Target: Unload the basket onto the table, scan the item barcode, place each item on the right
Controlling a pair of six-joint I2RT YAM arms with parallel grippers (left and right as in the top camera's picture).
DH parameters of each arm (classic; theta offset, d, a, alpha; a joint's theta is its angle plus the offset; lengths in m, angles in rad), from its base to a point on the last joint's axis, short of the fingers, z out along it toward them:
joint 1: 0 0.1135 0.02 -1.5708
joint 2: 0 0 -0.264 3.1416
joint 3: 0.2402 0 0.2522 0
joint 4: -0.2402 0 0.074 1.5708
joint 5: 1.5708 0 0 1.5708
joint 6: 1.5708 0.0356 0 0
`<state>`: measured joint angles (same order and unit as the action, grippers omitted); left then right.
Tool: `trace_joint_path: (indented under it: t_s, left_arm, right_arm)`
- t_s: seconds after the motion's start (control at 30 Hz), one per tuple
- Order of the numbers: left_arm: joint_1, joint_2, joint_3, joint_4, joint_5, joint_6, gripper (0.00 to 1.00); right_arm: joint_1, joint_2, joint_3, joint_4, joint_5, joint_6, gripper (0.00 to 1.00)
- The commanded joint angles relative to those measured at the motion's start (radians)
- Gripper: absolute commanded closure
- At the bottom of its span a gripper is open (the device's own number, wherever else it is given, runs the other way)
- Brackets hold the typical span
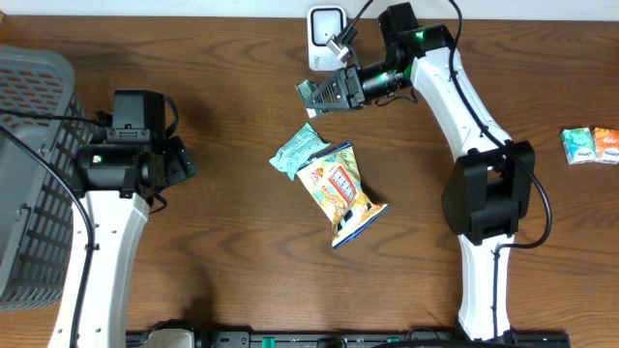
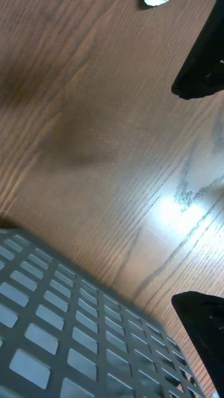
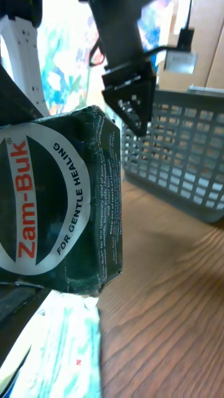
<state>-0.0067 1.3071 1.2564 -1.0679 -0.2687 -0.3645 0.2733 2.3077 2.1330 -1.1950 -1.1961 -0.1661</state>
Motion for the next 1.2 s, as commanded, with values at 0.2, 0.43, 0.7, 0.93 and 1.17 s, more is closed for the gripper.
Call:
trace_joint_path:
  t_s: [0.2, 0.43, 0.7, 0.93, 1.17]
  left_arm:
    - [0.004, 0.001, 0.002, -0.003, -0.021, 0.009, 0.02]
    - [0.004, 0.001, 0.002, -0.003, -0.021, 0.009, 0.03]
    - [0.004, 0.001, 0.002, -0.003, -0.021, 0.009, 0.02]
    - [0.004, 0.001, 0.002, -0.003, -0.021, 0.009, 0.02]
    - [0.004, 0.001, 0.002, -0.003, -0.021, 0.009, 0.02]
  right_arm:
    - [0.037, -0.017, 0.013, -0.04, 1.005, 0.27, 0.44]
    - [0.062, -0.015, -0.003, -0.073, 1.429, 0.425, 0.43]
    - [0.062, -0.015, -0.193, 0.055, 1.441, 0.433, 0.37]
    - [0.061, -0.015, -0.304, 0.119, 1.442, 0.432, 0.29]
    - [0.061, -0.015, -0.235, 0.059, 1.441, 0.431, 0.25]
